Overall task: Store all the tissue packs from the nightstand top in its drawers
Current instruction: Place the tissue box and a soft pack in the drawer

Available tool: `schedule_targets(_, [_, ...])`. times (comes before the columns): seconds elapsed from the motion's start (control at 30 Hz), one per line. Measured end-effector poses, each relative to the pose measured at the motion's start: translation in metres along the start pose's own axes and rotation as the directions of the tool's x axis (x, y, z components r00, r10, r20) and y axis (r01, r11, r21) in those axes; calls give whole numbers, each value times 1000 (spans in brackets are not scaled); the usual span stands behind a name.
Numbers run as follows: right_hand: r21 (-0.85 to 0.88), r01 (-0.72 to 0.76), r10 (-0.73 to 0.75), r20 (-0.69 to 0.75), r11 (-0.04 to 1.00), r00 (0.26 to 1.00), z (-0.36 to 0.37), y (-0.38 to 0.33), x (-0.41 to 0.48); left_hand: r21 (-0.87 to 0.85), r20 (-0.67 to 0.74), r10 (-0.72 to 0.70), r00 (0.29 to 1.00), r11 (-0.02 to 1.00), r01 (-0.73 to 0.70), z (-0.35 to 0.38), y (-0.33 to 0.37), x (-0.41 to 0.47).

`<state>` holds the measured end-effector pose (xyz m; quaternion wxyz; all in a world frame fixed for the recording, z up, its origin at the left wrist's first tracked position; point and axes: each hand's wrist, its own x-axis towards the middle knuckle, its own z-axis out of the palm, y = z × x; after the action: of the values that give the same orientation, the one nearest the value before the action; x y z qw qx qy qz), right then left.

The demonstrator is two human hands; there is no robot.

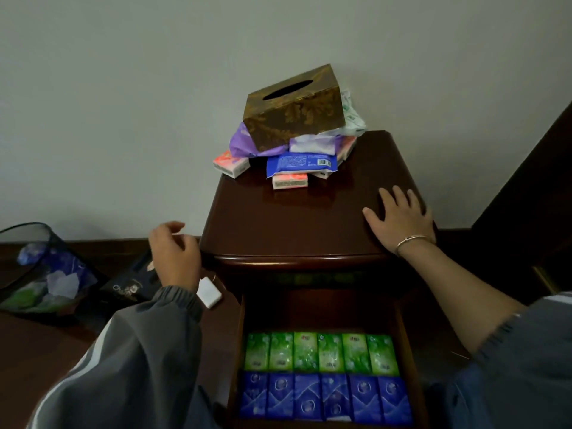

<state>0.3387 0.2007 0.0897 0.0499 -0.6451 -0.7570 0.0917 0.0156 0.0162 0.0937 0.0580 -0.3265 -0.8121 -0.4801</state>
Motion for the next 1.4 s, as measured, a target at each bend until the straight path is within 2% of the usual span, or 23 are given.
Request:
schedule_targets(0.07, [-11, -10, 10, -26, 1000, 1000, 7, 2, 3, 13, 31, 151, 988, 988, -151, 11, 19, 15])
schedule_targets(0.13, [1, -8, 8, -72, 1000, 997, 9, 4, 4, 15, 73, 313, 947, 949, -315, 28, 44, 33])
schedule_targets(0.23, [2, -10, 11, -101, 1000, 995, 8, 2, 2, 43, 166, 505, 847, 854, -518, 63, 89, 64])
schedule_targets(0.33, [-4, -19, 19, -114, 1000, 993, 7, 2, -1, 126, 277, 601, 750, 751, -648, 102, 132, 89])
schedule_targets(0.57, [3, -9, 9, -159, 1000, 987, 10, 2, -3, 224, 465, 523, 714, 711, -667, 165, 170, 140])
schedule_targets(0.73, [5, -11, 12, -186, 1000, 983, 12, 1, -1, 166, 529, 490, 693, 741, -651, 169, 178, 158])
schedule_targets(0.8, [6, -18, 19, -190, 1000, 982, 12, 1, -1, 147, 497, 520, 695, 739, -657, 163, 178, 155])
schedule_targets(0.9, [14, -18, 20, -192, 1000, 981, 12, 2, -1, 172, 372, 603, 705, 702, -691, 146, 177, 142])
schedule_targets(1.07, [28, -17, 22, -190, 999, 982, 10, 3, -3, 162, 185, 732, 655, 635, -755, 87, 174, 126])
schedule_targets(1.13, [35, -14, 20, -181, 999, 983, 10, 2, -4, 152, 148, 737, 660, 642, -751, 57, 164, 121])
schedule_targets(1.27, [47, -9, 16, -150, 999, 989, 8, 1, -4, 197, 169, 703, 691, 663, -722, 1, 131, 98])
schedule_targets(1.4, [59, 0, 8, -135, 998, 991, 4, 0, -9, 217, 316, 652, 689, 657, -722, -34, 91, 61])
